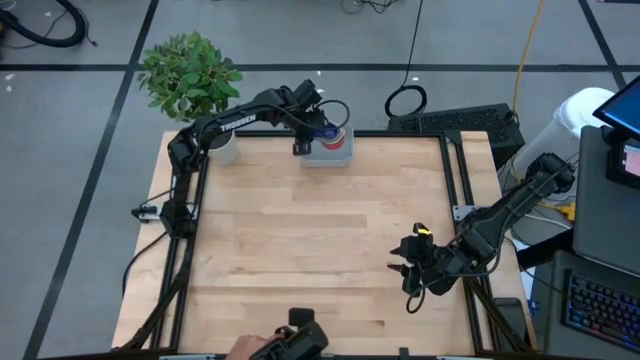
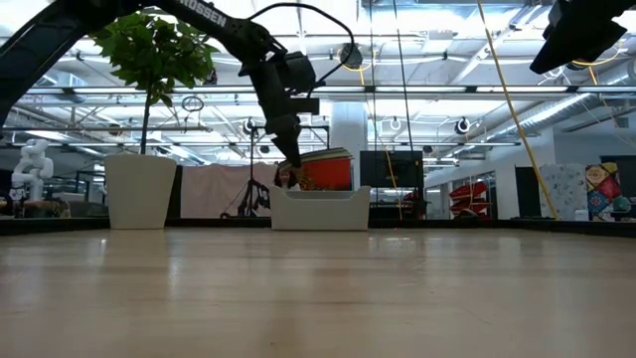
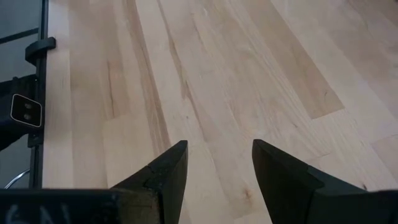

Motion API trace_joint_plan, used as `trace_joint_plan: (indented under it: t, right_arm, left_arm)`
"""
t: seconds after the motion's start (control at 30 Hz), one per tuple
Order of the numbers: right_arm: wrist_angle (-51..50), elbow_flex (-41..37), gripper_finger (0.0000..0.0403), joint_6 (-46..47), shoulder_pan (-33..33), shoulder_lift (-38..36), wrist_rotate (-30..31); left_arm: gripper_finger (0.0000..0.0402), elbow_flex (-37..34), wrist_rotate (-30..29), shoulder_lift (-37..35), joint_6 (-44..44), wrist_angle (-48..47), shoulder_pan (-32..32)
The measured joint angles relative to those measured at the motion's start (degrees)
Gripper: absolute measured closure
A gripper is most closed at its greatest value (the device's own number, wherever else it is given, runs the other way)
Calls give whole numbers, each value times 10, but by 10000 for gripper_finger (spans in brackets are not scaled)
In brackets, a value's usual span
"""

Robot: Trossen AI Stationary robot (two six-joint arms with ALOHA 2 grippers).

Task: Nest measuring cups in basket
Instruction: Put the nested measuring cups into the gray bin

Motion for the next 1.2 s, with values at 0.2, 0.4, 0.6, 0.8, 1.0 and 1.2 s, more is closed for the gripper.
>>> trace_joint_plan:
  t: [0.2, 0.4, 0.6, 0.8, 1.0, 1.2]
  right_arm:
    - [0, 0, 232, 2, 0, 0, 0]
    - [2, 0, 232, 2, 0, 0, 0]
    - [13, 0, 232, -1, 0, 0, 0]
    - [13, 0, 232, -3, 0, 0, -1]
    - [17, 0, 232, -3, 0, 0, -2]
    - [17, 0, 232, -7, 0, 0, -2]
  left_arm:
    - [247, 0, 1, 0, -1, 5, 0]
    - [247, -2, 1, 0, -2, -1, 1]
    - [247, -3, 1, 3, -2, -4, -1]
    - [247, -3, 2, 26, 0, -12, -3]
    - [247, -3, 3, 36, -3, 15, -5]
    - [247, -3, 5, 50, -3, 14, -3]
